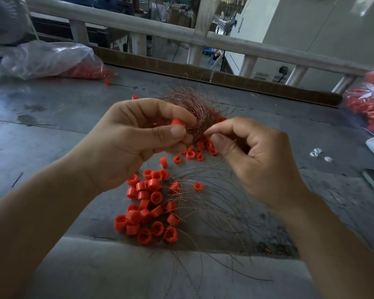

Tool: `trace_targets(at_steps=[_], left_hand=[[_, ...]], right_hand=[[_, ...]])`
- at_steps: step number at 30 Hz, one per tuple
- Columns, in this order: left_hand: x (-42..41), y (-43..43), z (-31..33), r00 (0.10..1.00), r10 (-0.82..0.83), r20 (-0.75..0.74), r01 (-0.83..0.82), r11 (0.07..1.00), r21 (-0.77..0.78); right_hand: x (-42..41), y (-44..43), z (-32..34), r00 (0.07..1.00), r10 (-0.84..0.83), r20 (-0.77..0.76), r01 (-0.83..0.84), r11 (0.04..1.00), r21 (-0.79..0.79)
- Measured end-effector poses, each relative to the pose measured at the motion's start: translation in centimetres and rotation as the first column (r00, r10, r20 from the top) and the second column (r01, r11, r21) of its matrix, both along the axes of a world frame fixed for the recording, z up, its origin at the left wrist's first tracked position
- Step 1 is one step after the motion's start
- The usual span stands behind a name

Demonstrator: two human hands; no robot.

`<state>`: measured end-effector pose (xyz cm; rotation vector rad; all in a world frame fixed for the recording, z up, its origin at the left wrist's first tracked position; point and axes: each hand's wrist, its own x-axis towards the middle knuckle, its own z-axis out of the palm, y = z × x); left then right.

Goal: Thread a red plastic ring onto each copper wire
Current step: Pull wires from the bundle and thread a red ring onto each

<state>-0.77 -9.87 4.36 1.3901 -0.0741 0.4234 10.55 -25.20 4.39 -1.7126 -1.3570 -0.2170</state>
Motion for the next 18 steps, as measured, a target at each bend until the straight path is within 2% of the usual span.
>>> trace_targets(at_steps=[4, 7, 11, 18], left_hand=[[0.1, -0.4, -0.2, 0.978, 0.209, 0.023, -0.208, 0.947, 0.246], [0.5, -1.3, -0.7, 0.956, 0.289, 0.041, -0.283, 0.884, 0.372], [0.7, -1.4, -1.3, 0.962, 0.271, 0.0, -0.253, 0.899, 0.357], [0.8, -1.5, -1.4, 0.957, 0.288, 0.019, -0.273, 0.882, 0.384]], right_hand=[[-0.1, 0.1, -0.1, 0.999, -0.033, 0.011, 0.033, 0.999, -0.037], [-0.4, 0.3, -0.3, 0.998, -0.029, -0.049, 0.026, 0.998, -0.056], [-1.5, 0.6, -0.6, 1.0, 0.018, 0.007, -0.017, 0.997, -0.078], [-1.2, 1.1, -1.4, 0.997, -0.033, 0.067, 0.033, 0.999, 0.0]])
